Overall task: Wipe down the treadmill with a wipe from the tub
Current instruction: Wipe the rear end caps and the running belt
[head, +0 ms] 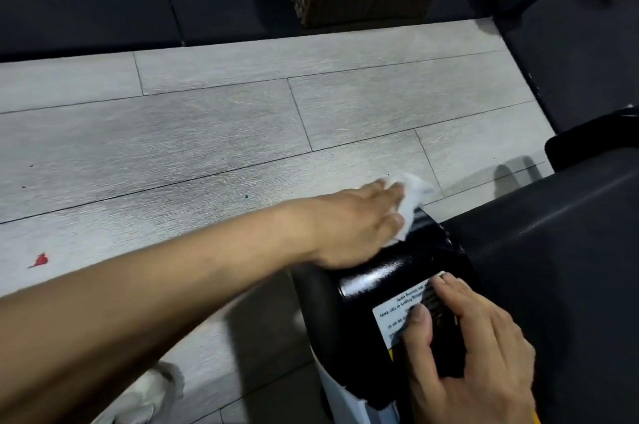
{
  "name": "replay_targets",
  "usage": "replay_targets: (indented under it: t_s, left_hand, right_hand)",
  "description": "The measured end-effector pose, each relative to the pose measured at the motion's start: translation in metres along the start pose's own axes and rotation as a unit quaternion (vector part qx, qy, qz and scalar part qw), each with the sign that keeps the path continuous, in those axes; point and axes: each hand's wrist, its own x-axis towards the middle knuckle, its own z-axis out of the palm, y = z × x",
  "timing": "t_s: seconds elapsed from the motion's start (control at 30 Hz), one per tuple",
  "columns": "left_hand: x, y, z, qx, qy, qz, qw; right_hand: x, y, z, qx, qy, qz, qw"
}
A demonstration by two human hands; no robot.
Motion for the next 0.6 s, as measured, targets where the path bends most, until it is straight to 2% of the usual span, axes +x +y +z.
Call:
replay_targets:
  t_s: [0.2, 0.3, 0.37, 0.5, 0.6]
  left_hand:
    - [-0.087, -0.02, 0.034, -0.074, 0.079, -0.066, 0.992]
    - [-0.085, -0.034, 0.041, -0.187, 0.102, -0.1, 0.972]
    - [-0.061, -0.055, 0.033, -0.239, 0.085, -0.126, 0.959]
    - [-0.01, -0.083, 0.025, -0.275, -0.016, -0.152, 0.949]
    - [0.006, -0.079, 0.02, -0.284, -0.023, -0.108, 0.952]
  right_hand:
    - [0.001, 0.004, 0.002, 0.02, -0.007, 0.015, 1.0]
    - [0.004, 0.008, 0.0, 0.028, -0.025, 0.018, 0.999]
    - [0.004, 0.007, 0.001, 0.029, -0.028, 0.022, 0.999]
    - [0.007, 0.006, 0.0, 0.031, -0.037, 0.025, 0.999]
    - [0.007, 0.004, 0.0, 0.026, -0.038, 0.032, 0.998]
